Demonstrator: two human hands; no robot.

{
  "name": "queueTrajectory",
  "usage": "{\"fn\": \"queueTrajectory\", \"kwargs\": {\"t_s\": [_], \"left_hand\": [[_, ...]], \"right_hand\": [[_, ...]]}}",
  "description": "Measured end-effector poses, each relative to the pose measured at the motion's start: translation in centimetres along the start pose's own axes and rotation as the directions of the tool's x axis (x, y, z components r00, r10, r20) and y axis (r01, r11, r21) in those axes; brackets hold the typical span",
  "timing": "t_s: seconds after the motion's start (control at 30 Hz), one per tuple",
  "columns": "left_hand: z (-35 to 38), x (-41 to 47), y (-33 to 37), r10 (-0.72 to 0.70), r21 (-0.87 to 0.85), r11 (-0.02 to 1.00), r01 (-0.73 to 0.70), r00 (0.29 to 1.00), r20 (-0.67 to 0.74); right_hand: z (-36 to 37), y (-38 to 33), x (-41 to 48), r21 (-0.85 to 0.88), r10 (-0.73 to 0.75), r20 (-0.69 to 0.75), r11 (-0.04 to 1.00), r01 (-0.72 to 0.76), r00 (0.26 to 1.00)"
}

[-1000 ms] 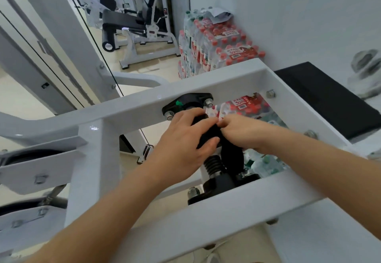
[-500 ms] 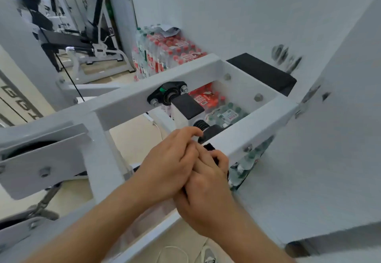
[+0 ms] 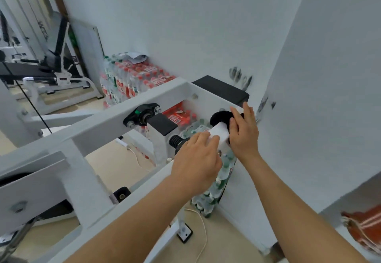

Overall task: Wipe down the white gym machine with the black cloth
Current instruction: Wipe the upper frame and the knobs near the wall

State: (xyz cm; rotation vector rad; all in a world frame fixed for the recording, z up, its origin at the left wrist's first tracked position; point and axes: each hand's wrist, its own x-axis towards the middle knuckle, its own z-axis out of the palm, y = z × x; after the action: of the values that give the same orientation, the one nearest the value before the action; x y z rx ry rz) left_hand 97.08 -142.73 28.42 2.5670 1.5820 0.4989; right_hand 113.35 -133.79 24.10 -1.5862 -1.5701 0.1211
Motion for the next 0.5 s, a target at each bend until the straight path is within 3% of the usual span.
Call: {"fn": "queueTrajectory", "kwargs": {"t_s": [0.2, 0.37, 0.43, 0.5], "left_hand": [[1.2, 7.1, 1.3, 0.019, -0.045, 0.999, -0.019, 1.0, -0.011], [2.0, 12.8, 2.7, -0.043, -0.179, 0.982, 0.056, 0.996, 0.078], [3.2, 12.8, 3.2, -0.06, -0.098, 0.993, 0.065, 0.997, 0.046], [4.6, 12.6, 3.7, -0.054, 0.077, 0.996, 0.055, 0.998, -0.013]], "right_hand": [[0.3, 1.5, 3.9, 0.214, 0.214, -0.022, 0.955, -0.205, 0.977], [0.1, 2.2, -1.7, 0.276, 0.019, 0.003, 0.961, -0.019, 1.0], [0.0, 2.1, -4.3, 0.377, 0.03, 0.057, 0.925, -0.05, 0.998], [0.4, 2.5, -4.1, 0.567, 0.143, 0.148, 0.798, -0.202, 0.979]]}}
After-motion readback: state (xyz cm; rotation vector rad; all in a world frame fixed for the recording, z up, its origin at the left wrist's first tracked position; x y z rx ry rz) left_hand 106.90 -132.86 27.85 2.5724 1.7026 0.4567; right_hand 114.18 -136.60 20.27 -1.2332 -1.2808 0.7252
